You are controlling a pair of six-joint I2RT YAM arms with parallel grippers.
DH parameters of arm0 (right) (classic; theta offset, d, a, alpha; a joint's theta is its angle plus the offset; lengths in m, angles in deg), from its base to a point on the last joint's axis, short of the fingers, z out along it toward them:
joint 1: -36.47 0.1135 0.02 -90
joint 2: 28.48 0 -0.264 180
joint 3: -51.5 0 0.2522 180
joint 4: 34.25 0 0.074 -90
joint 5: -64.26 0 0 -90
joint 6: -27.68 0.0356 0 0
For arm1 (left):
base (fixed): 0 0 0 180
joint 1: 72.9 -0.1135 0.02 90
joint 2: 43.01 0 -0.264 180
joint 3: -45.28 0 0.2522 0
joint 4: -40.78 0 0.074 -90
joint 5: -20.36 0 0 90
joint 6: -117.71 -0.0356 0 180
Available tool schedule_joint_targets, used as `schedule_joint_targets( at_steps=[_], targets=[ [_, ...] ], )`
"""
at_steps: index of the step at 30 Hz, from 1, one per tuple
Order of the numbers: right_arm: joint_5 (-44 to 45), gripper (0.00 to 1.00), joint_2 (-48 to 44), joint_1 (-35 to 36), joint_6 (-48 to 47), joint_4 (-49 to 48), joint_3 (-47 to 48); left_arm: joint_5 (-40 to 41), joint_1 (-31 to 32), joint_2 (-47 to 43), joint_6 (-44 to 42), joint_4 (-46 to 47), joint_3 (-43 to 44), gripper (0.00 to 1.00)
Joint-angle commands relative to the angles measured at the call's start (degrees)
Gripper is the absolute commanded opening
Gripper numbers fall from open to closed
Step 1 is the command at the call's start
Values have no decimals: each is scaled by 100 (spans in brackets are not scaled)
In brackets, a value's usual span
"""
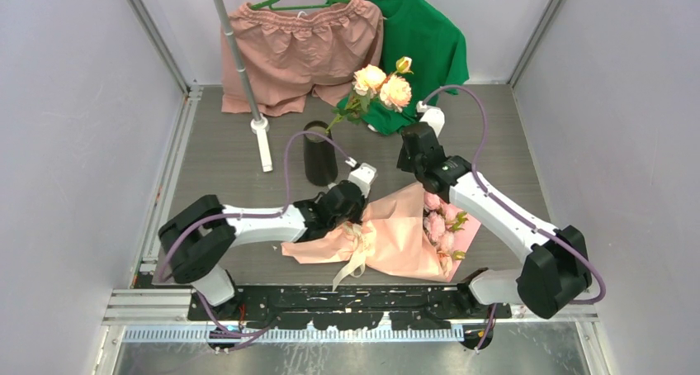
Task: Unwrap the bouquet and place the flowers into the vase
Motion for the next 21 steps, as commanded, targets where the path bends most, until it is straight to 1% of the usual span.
schedule_joint_targets(
  at_steps=[1, 3, 10, 21],
  targets=[
    [191, 1, -394, -55, -33, -36, -5, 909, 136, 552, -661, 117, 509, 0],
    [174, 1, -431, -68, -50, -20, -13, 1222, 219, 803, -765, 164, 641, 0],
    [167, 1, -451, -104, -80, -2, -67, 2761, 605, 1541, -1203, 258, 1140, 0],
    [106, 1, -284, -136, -91, -21, -43, 4219, 714, 2367, -2008, 71, 1813, 0]
  ],
)
